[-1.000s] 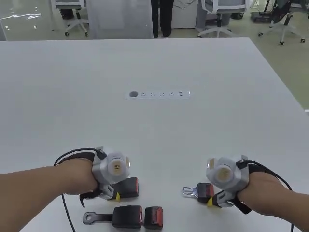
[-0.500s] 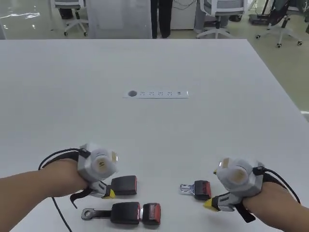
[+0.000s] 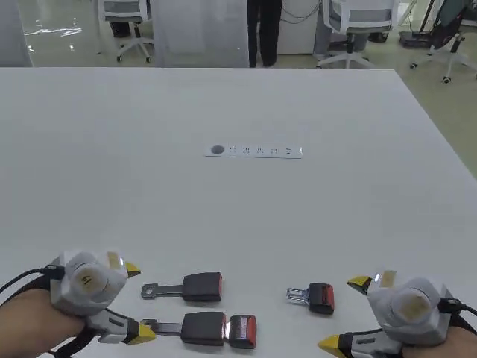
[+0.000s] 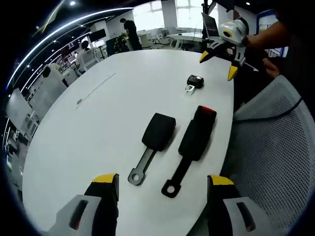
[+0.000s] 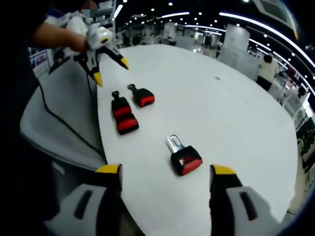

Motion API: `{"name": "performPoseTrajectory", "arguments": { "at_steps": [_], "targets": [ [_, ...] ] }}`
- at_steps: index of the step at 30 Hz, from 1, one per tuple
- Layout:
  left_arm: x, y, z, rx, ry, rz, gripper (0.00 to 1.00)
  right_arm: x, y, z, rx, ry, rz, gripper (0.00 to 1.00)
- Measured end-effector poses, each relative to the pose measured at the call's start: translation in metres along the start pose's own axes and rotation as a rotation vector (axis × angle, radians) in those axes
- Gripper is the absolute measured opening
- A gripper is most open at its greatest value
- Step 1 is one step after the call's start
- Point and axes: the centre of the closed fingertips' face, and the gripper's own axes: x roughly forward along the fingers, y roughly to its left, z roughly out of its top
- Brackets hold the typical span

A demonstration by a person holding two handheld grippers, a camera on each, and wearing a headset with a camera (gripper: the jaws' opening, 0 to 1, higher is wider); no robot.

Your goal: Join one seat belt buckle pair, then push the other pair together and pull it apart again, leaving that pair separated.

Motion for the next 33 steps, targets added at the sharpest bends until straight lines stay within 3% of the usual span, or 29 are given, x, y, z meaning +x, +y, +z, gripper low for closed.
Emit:
{"name": "performPoseTrajectory", "arguments": {
  "at_steps": [9,16,33],
  "targets": [
    [-0.011,-0.014,-0.015,-0.049,0.000,0.008,0.89,-0.006,0.010,-0.009,0.029,-0.010,0.006,0.76],
    [-0.016,-0.017,-0.023,-0.085,-0.009,0.039,0.98,-0.011,0.012,-0.006,0.035,-0.043,0.004,0.81],
    [-0.028,-0.028,-0.033,-0.100,-0.004,0.073,1.00,-0.010,0.027,-0.013,0.032,-0.051,0.023,0.84]
  ]
}}
